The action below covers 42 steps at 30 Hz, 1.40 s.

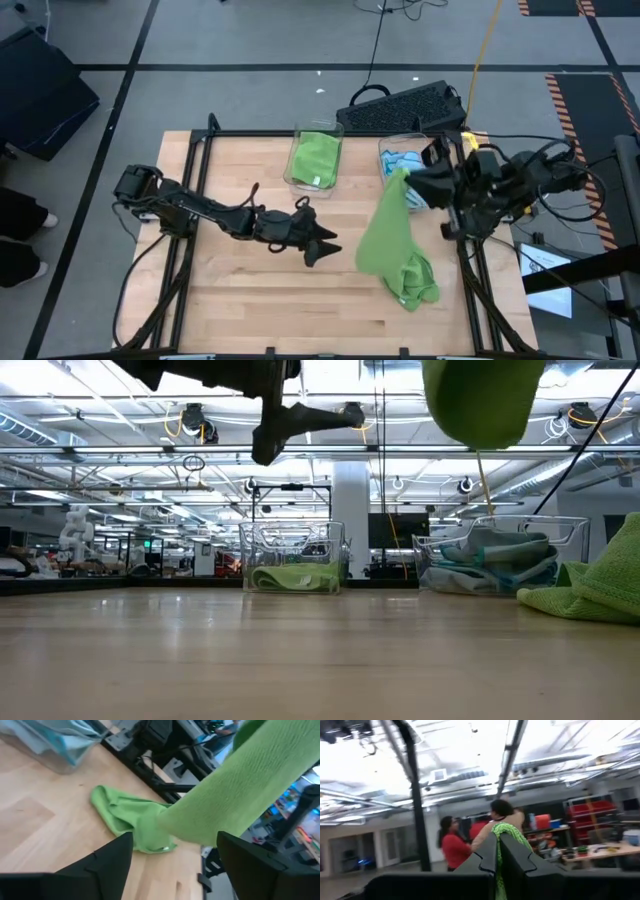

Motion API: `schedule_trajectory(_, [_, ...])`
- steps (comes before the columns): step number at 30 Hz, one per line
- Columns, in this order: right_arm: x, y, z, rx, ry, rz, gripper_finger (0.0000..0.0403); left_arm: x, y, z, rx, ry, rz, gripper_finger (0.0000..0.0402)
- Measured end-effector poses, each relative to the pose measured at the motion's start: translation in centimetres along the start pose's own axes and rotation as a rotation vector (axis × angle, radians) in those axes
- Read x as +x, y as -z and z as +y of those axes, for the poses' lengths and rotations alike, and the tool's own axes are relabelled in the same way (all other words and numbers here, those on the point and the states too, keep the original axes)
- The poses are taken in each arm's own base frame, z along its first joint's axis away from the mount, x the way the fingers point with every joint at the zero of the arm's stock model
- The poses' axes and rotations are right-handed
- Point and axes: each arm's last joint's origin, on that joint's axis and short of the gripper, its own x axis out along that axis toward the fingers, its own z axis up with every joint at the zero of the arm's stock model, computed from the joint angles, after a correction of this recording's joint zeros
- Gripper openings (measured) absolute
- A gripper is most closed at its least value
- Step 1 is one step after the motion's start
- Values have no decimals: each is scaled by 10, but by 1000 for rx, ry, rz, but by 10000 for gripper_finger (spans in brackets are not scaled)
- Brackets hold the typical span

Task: Fold microfiber towels
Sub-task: Fold the top green microfiber towel

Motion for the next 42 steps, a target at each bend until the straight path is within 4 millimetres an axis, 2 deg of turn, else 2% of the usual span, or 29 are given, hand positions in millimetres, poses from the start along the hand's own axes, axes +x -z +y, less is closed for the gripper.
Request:
schedule_trajectory(6, [7, 2, -11, 64, 62, -14, 4, 0, -2, 3, -20, -47, -50, 260])
schedule_trajectory(9, [11, 10, -8, 122, -55, 26, 4, 0, -5, 6, -26, -59, -54, 256])
schedule_trajectory(13, [11, 25, 4, 227, -212, 164, 4, 1, -10, 11, -12, -66, -62, 262])
schedule_trajectory(16, [3, 39, 15, 276, -242, 332, 4, 0, -14, 12, -9, -35, -40, 271])
schedule_trajectory(20, [-8, 55, 25, 276, -244, 519, 4, -12, -27, 2, 28, 21, -63, 279])
schedule_trajectory(27, [-19, 69, 30, 240, -247, 689, 4, -37, -40, -15, 204, -16, -103, 280])
schedule_trajectory(37, [-25, 86, 32, 231, -307, 869, 4, -33, -51, -18, 217, 43, -228, 280])
schedule_trajectory(42, [-19, 100, 31, 249, -358, 939, 4, -25, -71, -44, 385, 99, -270, 281])
